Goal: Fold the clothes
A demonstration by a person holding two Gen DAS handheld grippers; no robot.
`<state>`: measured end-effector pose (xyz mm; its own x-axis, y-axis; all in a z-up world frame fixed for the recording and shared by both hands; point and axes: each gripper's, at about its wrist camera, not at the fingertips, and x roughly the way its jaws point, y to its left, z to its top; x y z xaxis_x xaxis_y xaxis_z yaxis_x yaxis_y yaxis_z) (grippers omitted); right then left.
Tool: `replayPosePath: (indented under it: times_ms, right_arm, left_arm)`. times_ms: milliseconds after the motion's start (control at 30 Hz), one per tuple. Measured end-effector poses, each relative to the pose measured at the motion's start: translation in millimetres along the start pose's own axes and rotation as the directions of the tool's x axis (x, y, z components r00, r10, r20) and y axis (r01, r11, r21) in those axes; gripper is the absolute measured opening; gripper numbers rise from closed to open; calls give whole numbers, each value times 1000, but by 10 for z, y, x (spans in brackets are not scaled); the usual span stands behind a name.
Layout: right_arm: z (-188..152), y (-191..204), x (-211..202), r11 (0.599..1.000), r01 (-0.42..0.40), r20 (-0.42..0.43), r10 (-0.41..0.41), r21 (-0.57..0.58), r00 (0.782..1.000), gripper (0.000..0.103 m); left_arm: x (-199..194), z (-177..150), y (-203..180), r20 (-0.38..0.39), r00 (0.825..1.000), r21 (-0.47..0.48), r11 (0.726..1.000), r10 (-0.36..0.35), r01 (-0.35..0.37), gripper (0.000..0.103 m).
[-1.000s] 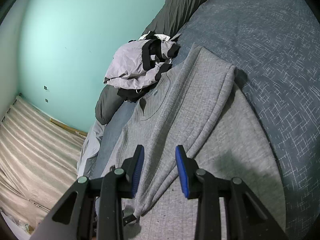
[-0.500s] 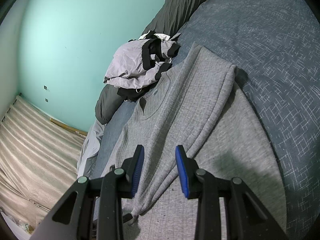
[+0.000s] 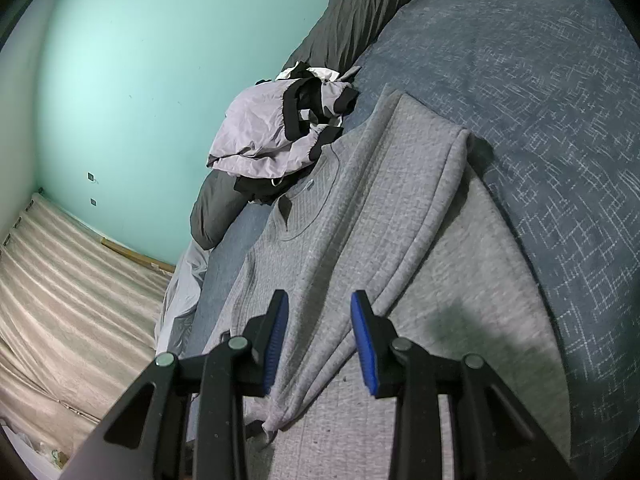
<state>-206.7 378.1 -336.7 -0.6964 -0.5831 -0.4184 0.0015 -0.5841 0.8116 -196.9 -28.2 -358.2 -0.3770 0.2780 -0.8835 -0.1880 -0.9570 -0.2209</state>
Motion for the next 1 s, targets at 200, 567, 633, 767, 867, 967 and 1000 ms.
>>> replayPosePath:
  times_ms: [200,567,633,767,867,967,1000]
  right_arm:
    - [5,-49,4,1000,4,-5,-4,12,1000,32]
    - [17,-140,-18,999,17,-7,-17,28,1000,32]
    - [20,-163,-24,999,20,-6,-20,31,1000,32]
    - [32,-250,-43,998,40,-5,-40,46,999,32]
    - [51,-315,-59,997,49,-2,-48,62,999,32]
    - [68,-352,-72,996,50,0,-50,71,999,32]
    - [74,-362,-76,996,50,0,-50,73,999,32]
  left_arm:
    - [-250,72,2,92,995,11,999,29,-30,7]
    - [-545,182,221,171,984,-18,998,60,-58,6]
    - [-500,190,291,166,983,-40,997,72,-66,6]
    - [-319,297,494,151,984,-83,993,90,-78,6]
    - [-217,342,600,132,987,-104,991,96,-83,6]
    - [-221,359,624,134,985,-110,990,105,-90,6]
    - [-238,363,614,140,984,-105,990,109,-95,6]
